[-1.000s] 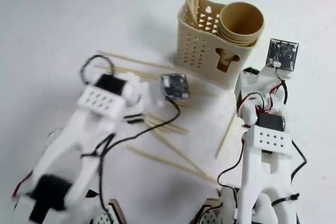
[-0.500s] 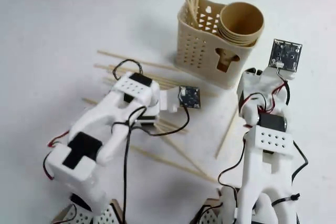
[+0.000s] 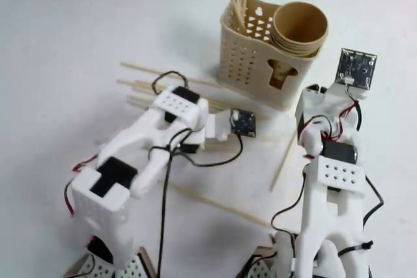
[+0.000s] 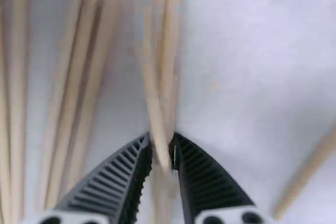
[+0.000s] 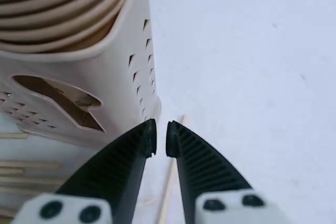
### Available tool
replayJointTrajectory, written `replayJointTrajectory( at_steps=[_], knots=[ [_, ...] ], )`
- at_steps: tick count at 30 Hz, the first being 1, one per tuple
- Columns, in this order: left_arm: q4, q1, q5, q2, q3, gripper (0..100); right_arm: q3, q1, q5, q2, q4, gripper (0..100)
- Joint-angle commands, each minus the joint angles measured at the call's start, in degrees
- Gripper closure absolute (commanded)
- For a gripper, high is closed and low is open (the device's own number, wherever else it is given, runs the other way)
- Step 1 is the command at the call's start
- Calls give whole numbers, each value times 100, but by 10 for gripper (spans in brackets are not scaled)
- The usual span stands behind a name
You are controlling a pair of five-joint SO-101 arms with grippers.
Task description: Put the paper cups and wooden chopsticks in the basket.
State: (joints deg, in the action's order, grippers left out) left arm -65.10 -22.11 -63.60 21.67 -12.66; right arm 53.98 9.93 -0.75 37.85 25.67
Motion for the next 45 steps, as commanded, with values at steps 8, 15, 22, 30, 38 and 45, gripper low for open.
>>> replayJointTrajectory(
  at_steps=[8, 15, 22, 30, 38, 45],
  knots=[
    [-598, 40, -9, -101, 316, 979, -44, 40, 53, 215, -101, 948],
    [-1310, 154, -9, -1130, 273, 979, -44, 48, 53, 215, -101, 948],
    [-2013, 418, -9, -1815, 273, 979, -44, 48, 53, 215, -101, 948],
    [-2611, 919, -62, -2677, 316, 979, -35, 48, 53, 207, -101, 948],
    [-2848, 1015, -18, -4031, 316, 979, -35, 48, 53, 207, -101, 948],
    [-2831, 1015, 132, -4760, 334, 978, -35, 48, 53, 207, -101, 948]
  ],
)
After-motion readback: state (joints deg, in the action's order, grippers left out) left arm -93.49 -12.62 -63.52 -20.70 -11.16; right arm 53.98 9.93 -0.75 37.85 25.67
